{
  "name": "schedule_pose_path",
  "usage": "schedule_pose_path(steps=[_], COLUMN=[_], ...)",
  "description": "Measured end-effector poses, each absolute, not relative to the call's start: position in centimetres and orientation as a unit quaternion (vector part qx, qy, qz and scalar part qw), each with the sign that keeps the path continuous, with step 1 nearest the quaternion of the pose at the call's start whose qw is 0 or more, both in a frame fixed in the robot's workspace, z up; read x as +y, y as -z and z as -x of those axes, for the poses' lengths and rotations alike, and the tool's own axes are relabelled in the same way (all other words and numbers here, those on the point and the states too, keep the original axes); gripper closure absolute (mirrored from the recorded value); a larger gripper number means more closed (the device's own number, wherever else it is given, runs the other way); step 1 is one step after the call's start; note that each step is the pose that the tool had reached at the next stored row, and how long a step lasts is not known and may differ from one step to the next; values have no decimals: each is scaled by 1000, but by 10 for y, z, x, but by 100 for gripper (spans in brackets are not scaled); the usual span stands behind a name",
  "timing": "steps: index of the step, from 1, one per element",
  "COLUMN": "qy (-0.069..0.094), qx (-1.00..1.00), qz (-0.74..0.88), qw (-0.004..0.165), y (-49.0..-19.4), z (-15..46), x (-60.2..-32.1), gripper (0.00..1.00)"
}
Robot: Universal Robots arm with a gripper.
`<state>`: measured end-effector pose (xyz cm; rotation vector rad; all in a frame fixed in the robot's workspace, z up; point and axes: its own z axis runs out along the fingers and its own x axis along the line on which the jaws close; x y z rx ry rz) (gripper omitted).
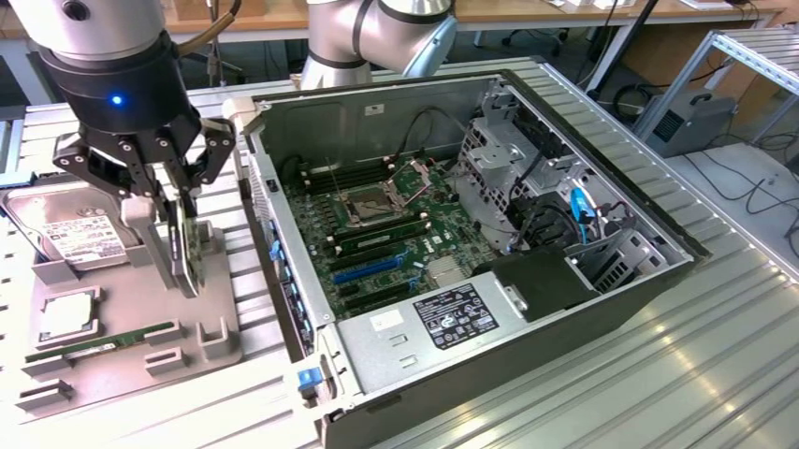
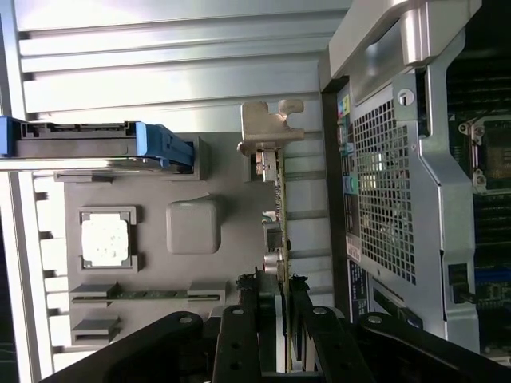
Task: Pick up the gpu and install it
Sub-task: 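Pick up the gpu and move the gpu toward the slot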
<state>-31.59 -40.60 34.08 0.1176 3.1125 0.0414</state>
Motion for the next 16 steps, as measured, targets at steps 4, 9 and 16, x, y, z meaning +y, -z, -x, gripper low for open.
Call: schedule_pose_path(steps=[4, 9, 16], qy=[-13, -13, -13], qx=[999, 999, 999], qz=[-38, -38, -38], qw=[13, 13, 13], y=[-343, -346, -349], z=[316, 316, 316], x=[-406, -406, -406], gripper=[73, 73, 73])
